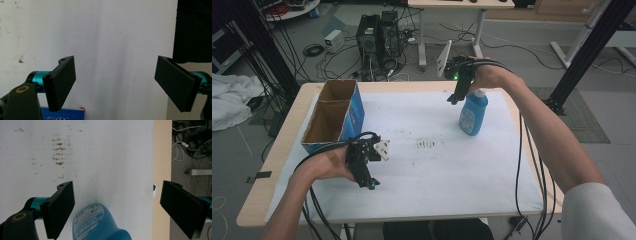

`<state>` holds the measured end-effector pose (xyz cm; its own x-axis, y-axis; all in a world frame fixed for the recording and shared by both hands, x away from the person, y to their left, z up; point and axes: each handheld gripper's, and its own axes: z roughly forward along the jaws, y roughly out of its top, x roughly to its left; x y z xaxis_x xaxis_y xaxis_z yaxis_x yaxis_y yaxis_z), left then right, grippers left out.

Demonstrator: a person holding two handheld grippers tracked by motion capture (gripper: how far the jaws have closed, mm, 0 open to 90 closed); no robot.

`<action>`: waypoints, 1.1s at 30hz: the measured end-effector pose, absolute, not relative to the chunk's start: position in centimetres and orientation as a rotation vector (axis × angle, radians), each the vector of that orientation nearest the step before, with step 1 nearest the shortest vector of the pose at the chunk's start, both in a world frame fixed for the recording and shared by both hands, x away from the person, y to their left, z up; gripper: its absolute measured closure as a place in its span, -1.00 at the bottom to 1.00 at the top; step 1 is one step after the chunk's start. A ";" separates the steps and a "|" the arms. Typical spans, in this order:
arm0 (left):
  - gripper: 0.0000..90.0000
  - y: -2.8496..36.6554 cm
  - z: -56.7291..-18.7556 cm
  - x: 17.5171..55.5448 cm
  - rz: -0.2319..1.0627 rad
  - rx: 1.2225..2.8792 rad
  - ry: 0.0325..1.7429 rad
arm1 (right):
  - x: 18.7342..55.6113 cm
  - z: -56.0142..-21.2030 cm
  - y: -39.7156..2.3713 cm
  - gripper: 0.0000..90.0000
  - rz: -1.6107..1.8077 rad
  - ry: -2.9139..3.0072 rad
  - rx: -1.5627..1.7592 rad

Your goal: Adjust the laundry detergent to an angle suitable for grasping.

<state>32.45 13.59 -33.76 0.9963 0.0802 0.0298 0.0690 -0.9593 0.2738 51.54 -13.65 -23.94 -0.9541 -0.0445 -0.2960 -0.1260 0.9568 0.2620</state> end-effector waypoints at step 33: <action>-0.62 12.9 -33.1 31.5 0.103 2.860 0.105 | 50.9 -23.7 -13.7 -0.74 0.373 2.811 -0.146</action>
